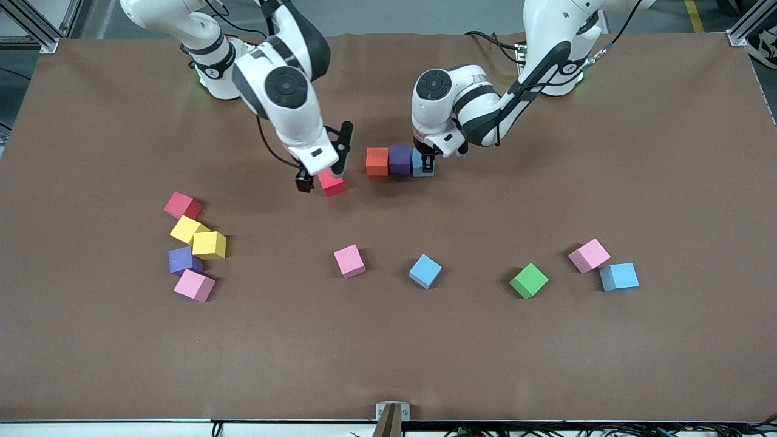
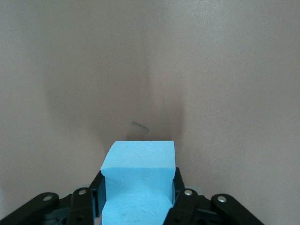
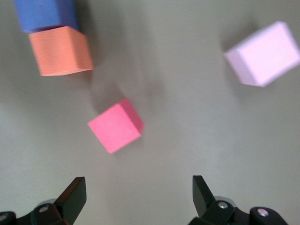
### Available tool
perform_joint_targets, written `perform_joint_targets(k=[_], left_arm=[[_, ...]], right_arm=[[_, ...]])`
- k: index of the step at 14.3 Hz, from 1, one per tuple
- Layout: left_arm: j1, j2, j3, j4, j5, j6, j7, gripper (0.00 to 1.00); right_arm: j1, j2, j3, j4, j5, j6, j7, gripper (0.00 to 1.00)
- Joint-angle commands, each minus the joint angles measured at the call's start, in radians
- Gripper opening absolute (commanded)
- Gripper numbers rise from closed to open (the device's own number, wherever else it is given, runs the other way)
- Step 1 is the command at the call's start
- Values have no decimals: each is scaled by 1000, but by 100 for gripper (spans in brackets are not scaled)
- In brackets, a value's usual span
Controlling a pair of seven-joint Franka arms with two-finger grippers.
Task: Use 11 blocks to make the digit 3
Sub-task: 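Grasp the red cube with the right gripper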
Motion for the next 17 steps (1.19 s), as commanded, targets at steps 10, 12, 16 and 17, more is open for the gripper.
perform_joint_targets(k=[10, 12, 16, 17], left_arm=[[-21, 17, -3, -3, 19, 28, -91, 22], [-25, 19, -3, -3, 19, 28, -91, 23], [-25, 20, -3, -1, 19, 28, -91, 24], [-25, 20, -3, -1, 19, 28, -91, 28]], right_arm=[[-103, 28, 9, -79, 25, 160, 497, 100], [-72, 51, 9, -88, 50, 182, 658, 100], [-18, 118, 9, -159, 74, 373, 809, 100], [-6, 144, 9, -165, 87, 413, 829, 100]])
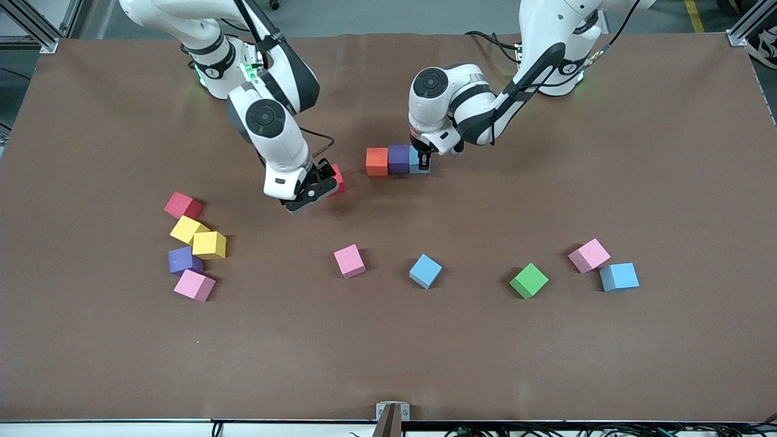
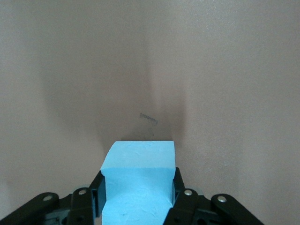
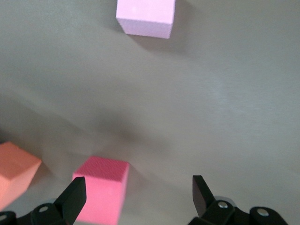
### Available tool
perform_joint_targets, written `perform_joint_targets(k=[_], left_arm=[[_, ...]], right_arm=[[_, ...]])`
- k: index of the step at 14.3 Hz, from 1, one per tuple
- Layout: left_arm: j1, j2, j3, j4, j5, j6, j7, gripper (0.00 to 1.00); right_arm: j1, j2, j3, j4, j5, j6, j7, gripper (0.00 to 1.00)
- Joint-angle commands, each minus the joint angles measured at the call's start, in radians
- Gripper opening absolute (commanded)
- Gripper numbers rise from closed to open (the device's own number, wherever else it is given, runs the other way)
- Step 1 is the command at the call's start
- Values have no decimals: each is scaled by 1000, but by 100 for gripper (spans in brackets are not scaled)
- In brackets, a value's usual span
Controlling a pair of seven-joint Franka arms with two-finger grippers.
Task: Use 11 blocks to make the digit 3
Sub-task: 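Grasp the red cube with the right gripper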
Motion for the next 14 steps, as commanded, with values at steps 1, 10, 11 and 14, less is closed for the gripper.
perform_joint_targets(k=[1, 10, 11, 14], left_arm=[[-10, 6, -3, 0, 19, 15, -91, 32], [-4, -19, -5, 3, 19, 1, -112, 100], [-2, -27, -5, 3, 19, -2, -114, 100], [10, -69, -40, 4, 19, -51, -120, 100]], right_arm=[[36, 58, -1, -36, 37, 109, 67, 100], [76, 95, 5, -63, 69, 120, 80, 100], [79, 93, 5, -71, 71, 120, 80, 100], [101, 93, 5, -80, 83, 126, 80, 100]])
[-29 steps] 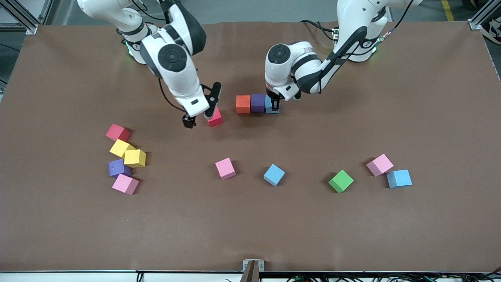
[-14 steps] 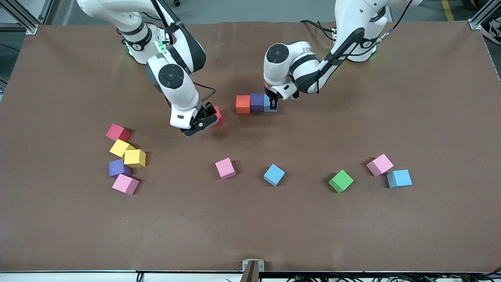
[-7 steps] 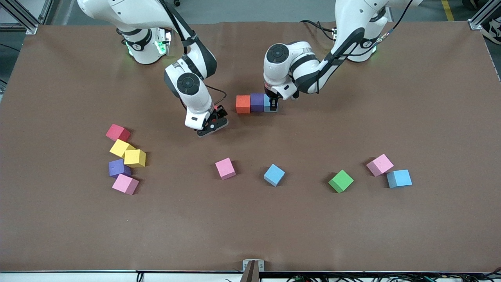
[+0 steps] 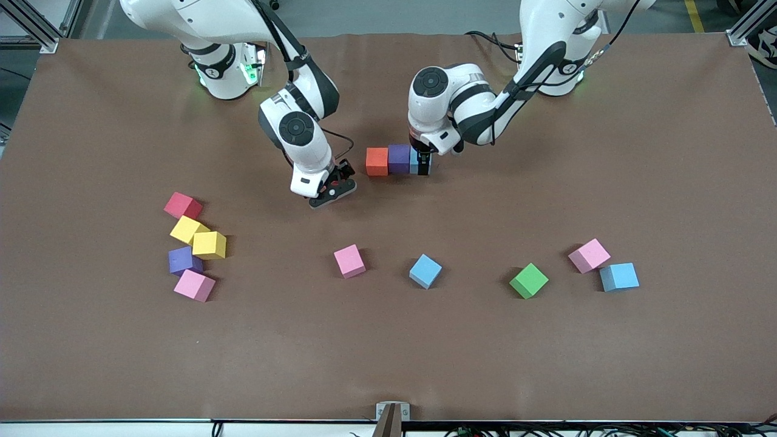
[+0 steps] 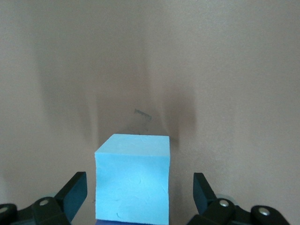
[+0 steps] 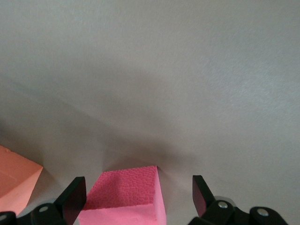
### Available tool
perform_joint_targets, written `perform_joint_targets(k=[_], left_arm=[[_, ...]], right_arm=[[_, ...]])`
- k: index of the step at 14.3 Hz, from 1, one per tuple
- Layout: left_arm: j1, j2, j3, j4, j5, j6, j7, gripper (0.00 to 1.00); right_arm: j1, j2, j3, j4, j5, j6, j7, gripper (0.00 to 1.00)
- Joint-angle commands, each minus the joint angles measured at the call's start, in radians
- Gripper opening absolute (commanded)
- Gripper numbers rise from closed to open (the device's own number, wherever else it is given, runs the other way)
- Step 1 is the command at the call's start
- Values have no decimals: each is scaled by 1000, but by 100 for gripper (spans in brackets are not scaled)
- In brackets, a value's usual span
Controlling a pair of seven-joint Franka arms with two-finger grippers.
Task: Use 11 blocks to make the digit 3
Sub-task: 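Grasp the red cube with the right gripper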
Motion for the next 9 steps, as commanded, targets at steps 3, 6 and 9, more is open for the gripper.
perform_joint_targets(k=[3, 6, 9], left_arm=[[13, -113, -45, -6, 4, -86, -114, 100], [13, -136, -50, 40, 3, -183, -107, 100], [43, -135, -50, 129, 3, -289, -49, 100]], right_arm=[[23, -22, 0, -18, 44, 4, 12, 100], [30, -22, 0, -16, 44, 2, 9, 100], [57, -25, 0, -26, 44, -7, -5, 100]])
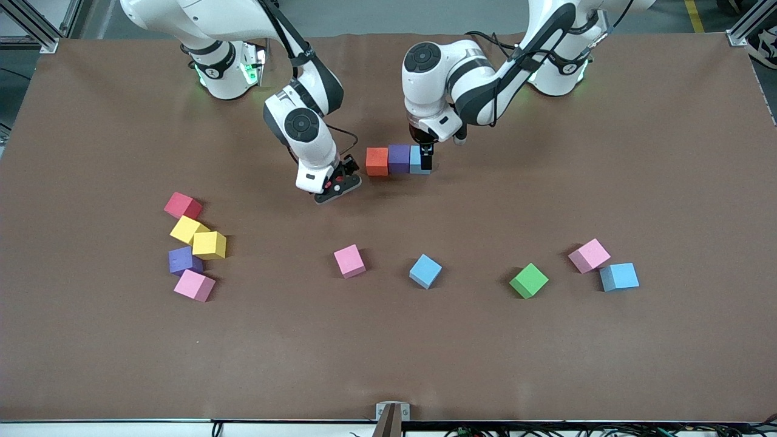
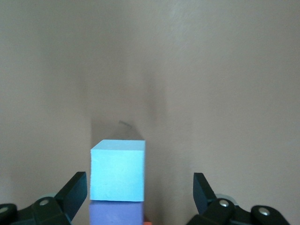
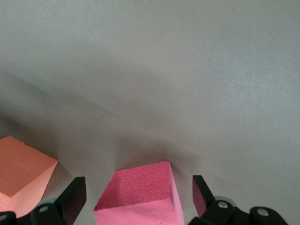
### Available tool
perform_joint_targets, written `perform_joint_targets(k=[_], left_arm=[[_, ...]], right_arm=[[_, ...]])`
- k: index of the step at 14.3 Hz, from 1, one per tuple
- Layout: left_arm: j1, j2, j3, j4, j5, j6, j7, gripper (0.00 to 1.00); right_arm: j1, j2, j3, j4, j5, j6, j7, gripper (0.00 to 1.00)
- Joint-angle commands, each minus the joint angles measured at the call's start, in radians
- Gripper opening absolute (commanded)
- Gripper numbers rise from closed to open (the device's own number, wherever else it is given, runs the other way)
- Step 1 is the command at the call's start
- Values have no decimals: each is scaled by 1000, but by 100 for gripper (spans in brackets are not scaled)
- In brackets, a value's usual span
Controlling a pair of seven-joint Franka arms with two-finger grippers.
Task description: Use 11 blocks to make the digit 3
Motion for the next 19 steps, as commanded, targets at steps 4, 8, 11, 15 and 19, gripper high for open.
perform_joint_targets(k=[4, 8, 11, 15, 19], left_arm=[[107, 19, -15, 183, 1, -159, 123, 100], [216, 59, -11, 306, 1, -178, 385, 100], [309, 90, -11, 388, 10, -210, 649, 100], [371, 136, -6, 519, 16, -322, 985, 100], [428, 124, 0, 600, 16, -415, 1385, 100]], right_arm=[[63, -30, 0, -25, 18, -17, -15, 100], [56, -31, -3, -38, 18, -23, -142, 100], [62, -31, -1, -51, 18, -37, -139, 100], [70, -36, 2, -65, 18, -48, -139, 100], [64, -39, 0, -64, 18, -52, -145, 58]])
